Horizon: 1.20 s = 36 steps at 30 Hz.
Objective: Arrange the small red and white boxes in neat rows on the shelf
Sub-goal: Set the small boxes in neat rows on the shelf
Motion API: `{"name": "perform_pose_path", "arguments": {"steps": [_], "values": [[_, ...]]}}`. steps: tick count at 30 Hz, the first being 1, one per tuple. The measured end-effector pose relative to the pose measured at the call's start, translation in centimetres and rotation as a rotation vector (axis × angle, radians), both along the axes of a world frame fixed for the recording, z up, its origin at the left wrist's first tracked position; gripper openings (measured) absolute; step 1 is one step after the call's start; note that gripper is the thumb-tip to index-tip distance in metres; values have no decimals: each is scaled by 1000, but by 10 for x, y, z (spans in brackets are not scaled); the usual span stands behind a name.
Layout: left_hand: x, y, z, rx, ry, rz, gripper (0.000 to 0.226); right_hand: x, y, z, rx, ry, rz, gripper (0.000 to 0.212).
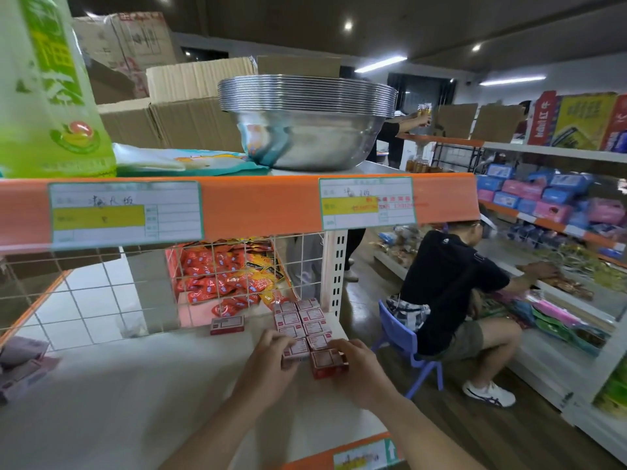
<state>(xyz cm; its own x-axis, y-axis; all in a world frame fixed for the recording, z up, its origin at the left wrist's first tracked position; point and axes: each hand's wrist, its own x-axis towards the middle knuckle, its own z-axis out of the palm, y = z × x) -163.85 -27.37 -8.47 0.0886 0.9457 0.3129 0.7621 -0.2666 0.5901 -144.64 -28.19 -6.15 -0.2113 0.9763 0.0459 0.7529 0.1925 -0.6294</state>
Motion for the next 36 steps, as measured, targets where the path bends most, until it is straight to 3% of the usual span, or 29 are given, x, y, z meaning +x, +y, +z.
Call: {"name": "perform_pose_path", "arguments": {"steps": [3,6,9,16,27,36], "values": [[-10,-9,12,0,50,8,39,4,0,15,-75,-45,21,66],[-26,-19,22,-119,185,35,28,1,-2,28,-30,-153,36,52],[-44,-31,31,-230,394,94,29,-18,-4,42,148,-350,66,38],[-107,-72,52,-304,408,294,37,-97,-15,58,202,-537,285,36],[-230,-180,60,-383,301,645,33,-243,-43,28,144,-466,602,36],[-297,-254,41,-300,238,960,41,-348,-68,8,174,-276,780,39]]}}
